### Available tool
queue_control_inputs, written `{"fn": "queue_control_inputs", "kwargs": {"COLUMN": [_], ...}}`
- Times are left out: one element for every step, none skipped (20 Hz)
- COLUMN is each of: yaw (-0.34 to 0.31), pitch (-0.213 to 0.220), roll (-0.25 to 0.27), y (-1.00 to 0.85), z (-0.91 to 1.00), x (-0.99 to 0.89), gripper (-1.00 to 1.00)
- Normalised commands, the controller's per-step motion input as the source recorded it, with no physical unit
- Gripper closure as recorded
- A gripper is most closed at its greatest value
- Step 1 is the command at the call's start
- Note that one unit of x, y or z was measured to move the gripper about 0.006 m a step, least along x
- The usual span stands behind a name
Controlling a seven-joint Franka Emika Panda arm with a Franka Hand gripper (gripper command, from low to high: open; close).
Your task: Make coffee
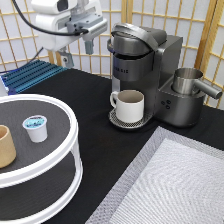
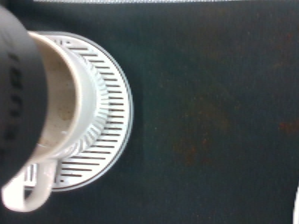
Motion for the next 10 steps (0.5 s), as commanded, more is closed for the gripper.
{"fn": "queue_control_inputs", "kwargs": {"yaw": [0.0, 0.0, 0.0, 0.0, 0.0, 0.0, 0.0, 0.0, 0.0, 0.0], "pitch": [0.22, 0.224, 0.23, 0.233, 0.236, 0.236, 0.216, 0.184, 0.159, 0.137], "roll": [0.095, 0.103, 0.107, 0.105, 0.114, 0.126, 0.14, 0.148, 0.145, 0.161], "y": [0.0, 0.0, 0.0, 0.0, 0.0, 0.0, 0.0, 0.0, 0.03, 0.0], "z": [0.61, 0.56, 0.52, 0.52, 0.51, 0.51, 0.52, 0.51, 0.51, 0.49], "x": [0.91, 0.91, 0.91, 0.92, 0.91, 0.91, 0.91, 0.86, 0.82, 0.77], "gripper": [-1.0, -1.0, -1.0, -1.0, -1.0, -1.0, -1.0, -1.0, -1.0, -1.0]}}
